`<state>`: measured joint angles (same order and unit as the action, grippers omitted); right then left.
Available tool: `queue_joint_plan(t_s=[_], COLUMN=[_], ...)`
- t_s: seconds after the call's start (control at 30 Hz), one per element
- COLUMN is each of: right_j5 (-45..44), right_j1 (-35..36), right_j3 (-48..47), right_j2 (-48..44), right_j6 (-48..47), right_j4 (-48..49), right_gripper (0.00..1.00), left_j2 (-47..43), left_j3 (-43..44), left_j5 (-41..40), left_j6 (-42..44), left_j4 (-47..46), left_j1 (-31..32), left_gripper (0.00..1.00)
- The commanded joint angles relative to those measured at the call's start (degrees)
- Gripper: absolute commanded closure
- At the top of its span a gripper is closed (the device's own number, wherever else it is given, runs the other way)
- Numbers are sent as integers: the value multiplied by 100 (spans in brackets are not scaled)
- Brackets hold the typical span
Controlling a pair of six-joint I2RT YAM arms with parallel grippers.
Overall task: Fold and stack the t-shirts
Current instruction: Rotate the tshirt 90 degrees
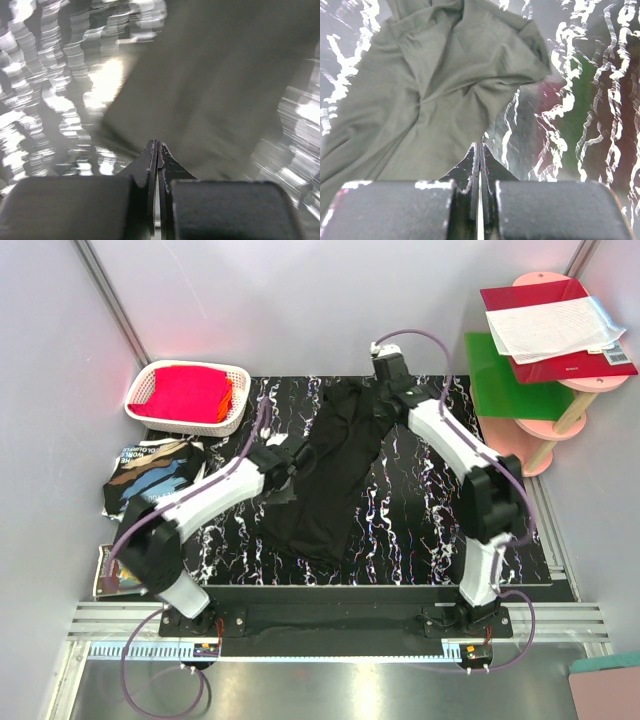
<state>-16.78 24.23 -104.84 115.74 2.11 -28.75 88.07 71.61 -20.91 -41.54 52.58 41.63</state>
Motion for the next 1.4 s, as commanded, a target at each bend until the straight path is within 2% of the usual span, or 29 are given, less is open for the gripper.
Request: queue_joint_plan(t_s=[0.0, 0.2, 0.4, 0.53, 0.73, 0.87, 1.03, 1.07, 1.1, 1.17, 1.2, 1.27, 1.37], right_j5=[157, 236, -44, -203, -186, -212, 77, 165, 470, 972, 1418, 1842, 2450], right_j1=[3, 3, 3, 3, 3, 3, 12, 3, 3, 3, 3, 3, 3], right_j3=[955, 1878, 2415, 2591, 2758, 2855, 2977, 3004, 3039, 3197, 3258, 3522, 3943], right_j2=[-1149, -2169, -2811, -3013, -2979, -2935, -2978, -2996, -3048, -3110, -3197, -3295, -3497], right_j6=[509, 668, 633, 624, 686, 677, 861, 983, 1045, 1116, 1177, 1449, 1740], right_j4=[362, 379, 388, 379, 370, 353, 283, 265, 213, 195, 177, 195, 230], right_gripper=[97, 97, 97, 97, 96, 96, 96, 93, 89, 79, 54, 38, 34], left_j2=[902, 1913, 2320, 2398, 2811, 2891, 2242, 2084, 1743, 1381, 1049, 565, 2], left_j3=[-218, 98, -33, -200, 80, 90, -235, -279, -288, -280, -262, -209, -235], left_j5=[-415, -257, 60, 376, 1044, 1273, 993, 922, 817, 501, 361, 35, -431], left_j6=[181, -21, -187, -319, -583, -750, -952, -996, -1014, -1110, -1146, -1207, -1339], left_j4=[332, 341, 341, 244, 156, 130, 174, 209, 270, 481, 569, 753, 886], left_j1=[-269, -295, -59, 599, 1522, 1901, 2051, 2043, 2042, 2043, 2042, 2042, 2042], left_gripper=[100, 100, 100, 100, 100, 100, 100, 94, 60, 20, 1, 1, 1])
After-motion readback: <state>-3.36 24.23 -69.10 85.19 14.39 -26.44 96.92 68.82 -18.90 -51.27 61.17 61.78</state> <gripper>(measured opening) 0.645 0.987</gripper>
